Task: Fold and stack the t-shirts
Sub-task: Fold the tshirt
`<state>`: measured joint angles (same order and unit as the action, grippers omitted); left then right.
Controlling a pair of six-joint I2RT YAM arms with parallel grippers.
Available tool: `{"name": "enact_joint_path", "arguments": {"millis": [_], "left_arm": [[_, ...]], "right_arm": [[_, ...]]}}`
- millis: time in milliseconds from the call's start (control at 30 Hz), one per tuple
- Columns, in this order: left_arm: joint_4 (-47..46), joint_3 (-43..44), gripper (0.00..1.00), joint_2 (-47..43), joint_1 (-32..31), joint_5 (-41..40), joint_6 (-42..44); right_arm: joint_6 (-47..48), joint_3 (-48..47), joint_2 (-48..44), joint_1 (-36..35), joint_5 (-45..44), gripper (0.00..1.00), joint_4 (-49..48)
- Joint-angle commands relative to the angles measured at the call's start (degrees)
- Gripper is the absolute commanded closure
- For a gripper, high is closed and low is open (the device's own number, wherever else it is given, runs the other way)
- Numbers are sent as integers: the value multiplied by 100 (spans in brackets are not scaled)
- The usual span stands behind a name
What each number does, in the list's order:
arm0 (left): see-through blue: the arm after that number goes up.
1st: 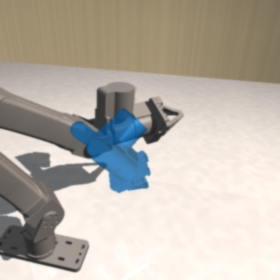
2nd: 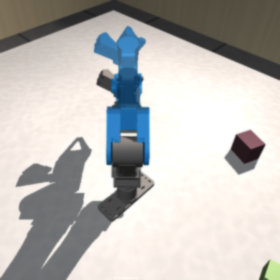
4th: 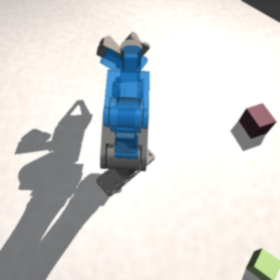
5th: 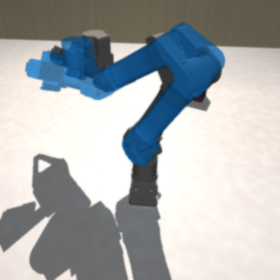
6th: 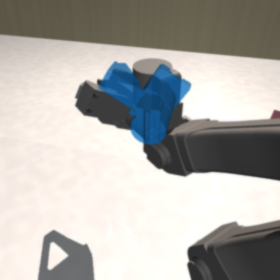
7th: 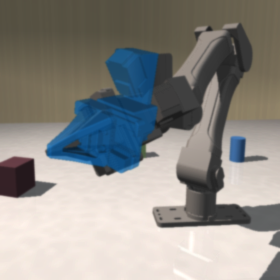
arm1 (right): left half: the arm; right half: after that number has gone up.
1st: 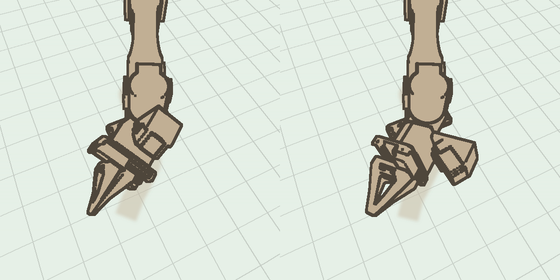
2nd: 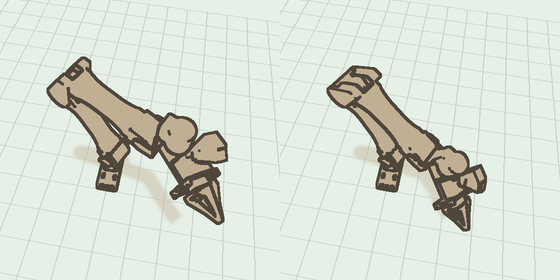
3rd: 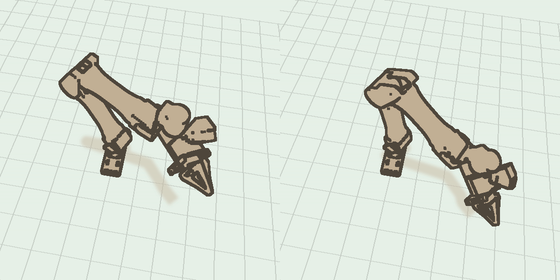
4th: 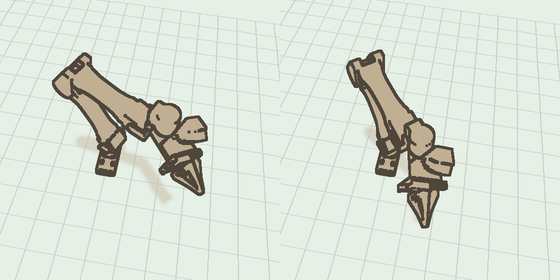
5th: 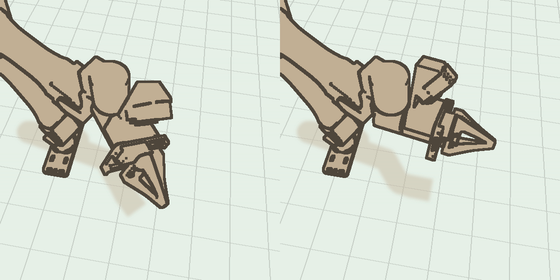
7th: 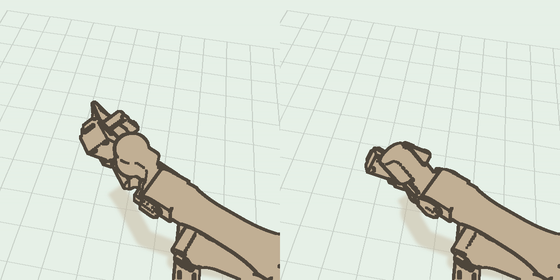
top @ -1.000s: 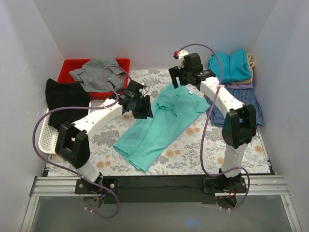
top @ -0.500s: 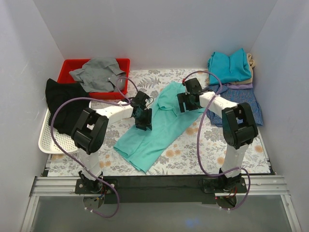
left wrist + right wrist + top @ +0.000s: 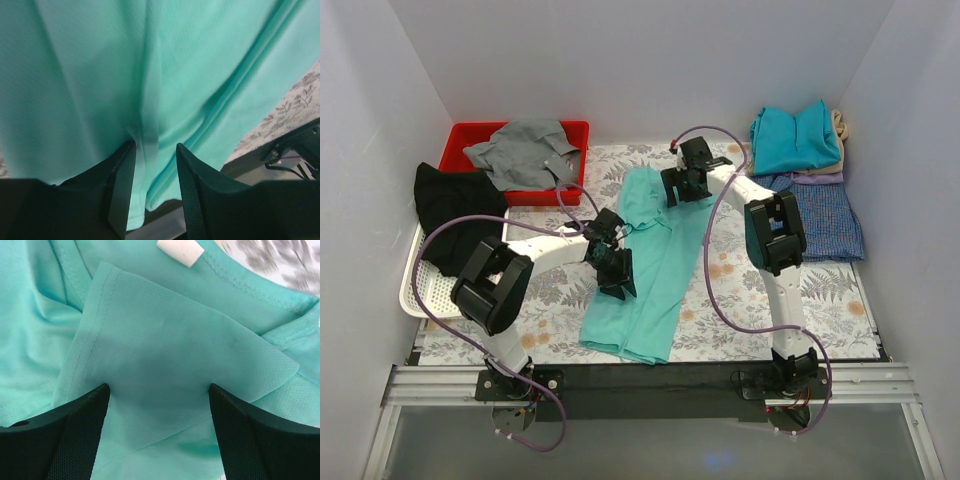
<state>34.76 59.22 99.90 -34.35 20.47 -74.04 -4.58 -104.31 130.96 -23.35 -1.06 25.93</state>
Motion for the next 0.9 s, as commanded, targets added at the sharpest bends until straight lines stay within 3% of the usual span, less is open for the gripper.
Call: {"name": "enact_joint_path", "arguments": {"millis": [0, 200, 333, 467, 500, 600, 667, 867], "left_arm": [[127, 54, 63, -427, -212, 466, -348], [-75, 441, 63, -129, -590, 897, -515], [-49, 827, 64, -207, -678, 793, -410], [511, 1555, 62, -471, -661, -768, -252], [653, 1705, 62, -489, -652, -1669, -225], [883, 2189, 57, -436, -521, -3236, -102], [857, 2488, 52, -313, -337, -3531, -84], [303, 2848, 50, -111, 780, -2873, -163]], "right_arm": [[290, -641, 886, -108, 1010, 14, 596], [993, -2047, 1485, -108, 1775, 12, 905], [1161, -2058, 1135, -90, 1417, 12, 712], [1100, -1444, 222, -38, 1459, 12, 71], [1004, -1295, -154, -38, 1477, 11, -61], [696, -977, -631, -38, 1687, 10, -387], [503, -750, -790, -38, 1925, 11, -518], [-271, -397, -826, -38, 3057, 14, -931]]}}
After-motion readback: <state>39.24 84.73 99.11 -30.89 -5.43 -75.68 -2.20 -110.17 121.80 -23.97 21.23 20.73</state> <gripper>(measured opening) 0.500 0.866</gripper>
